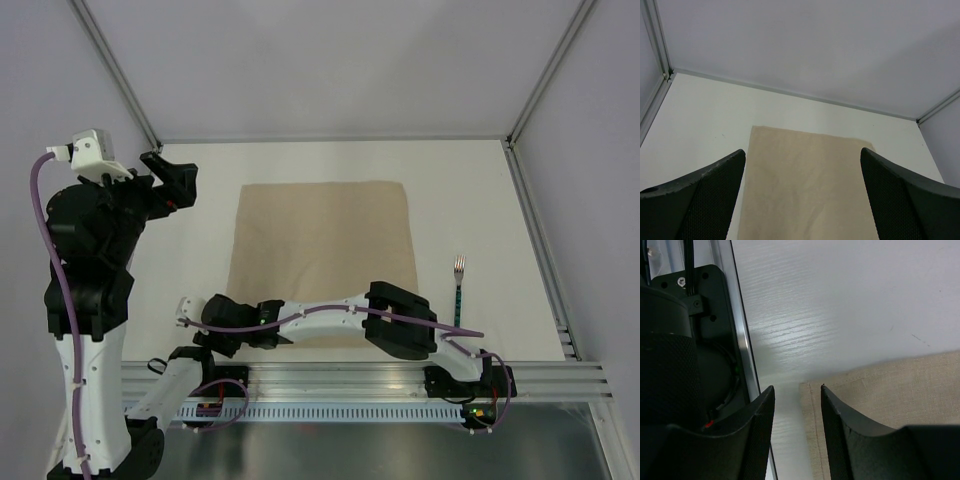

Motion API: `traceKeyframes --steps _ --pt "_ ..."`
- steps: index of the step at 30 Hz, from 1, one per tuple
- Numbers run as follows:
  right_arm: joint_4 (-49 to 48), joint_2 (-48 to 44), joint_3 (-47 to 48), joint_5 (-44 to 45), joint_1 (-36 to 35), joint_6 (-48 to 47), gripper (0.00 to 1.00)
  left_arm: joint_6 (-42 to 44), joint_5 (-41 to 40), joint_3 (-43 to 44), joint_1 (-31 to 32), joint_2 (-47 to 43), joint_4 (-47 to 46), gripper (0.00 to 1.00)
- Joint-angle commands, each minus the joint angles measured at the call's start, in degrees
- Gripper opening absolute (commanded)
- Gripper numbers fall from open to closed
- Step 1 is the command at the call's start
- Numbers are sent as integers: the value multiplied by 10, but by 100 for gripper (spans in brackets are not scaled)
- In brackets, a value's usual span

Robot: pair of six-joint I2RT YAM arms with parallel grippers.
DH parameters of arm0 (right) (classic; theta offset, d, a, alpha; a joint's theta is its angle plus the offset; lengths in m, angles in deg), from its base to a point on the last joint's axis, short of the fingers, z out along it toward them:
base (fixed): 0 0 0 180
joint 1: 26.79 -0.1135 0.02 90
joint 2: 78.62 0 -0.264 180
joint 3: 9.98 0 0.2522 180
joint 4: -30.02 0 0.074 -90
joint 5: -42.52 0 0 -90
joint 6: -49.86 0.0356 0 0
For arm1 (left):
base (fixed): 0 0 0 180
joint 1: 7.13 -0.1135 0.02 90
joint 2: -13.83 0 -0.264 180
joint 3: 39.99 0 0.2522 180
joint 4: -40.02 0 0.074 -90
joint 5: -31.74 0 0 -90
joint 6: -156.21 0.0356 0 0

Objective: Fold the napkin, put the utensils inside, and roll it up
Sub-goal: Fold the napkin at the center of the board.

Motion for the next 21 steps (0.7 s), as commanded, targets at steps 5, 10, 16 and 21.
traceKeyframes --steps 5,10,16,21 --pt "-5 27 29 36 -5 5 48 20 -6 -4 -3 -8 23 100" --pt "-5 39 32 35 -5 4 48 24 -9 -5 -3 -7 24 100" --pt "0 48 35 29 -5 10 48 29 -10 -10 -3 -7 24 100" --pt "-3 55 26 39 -5 6 48 30 -13 -13 -3 -8 24 100"
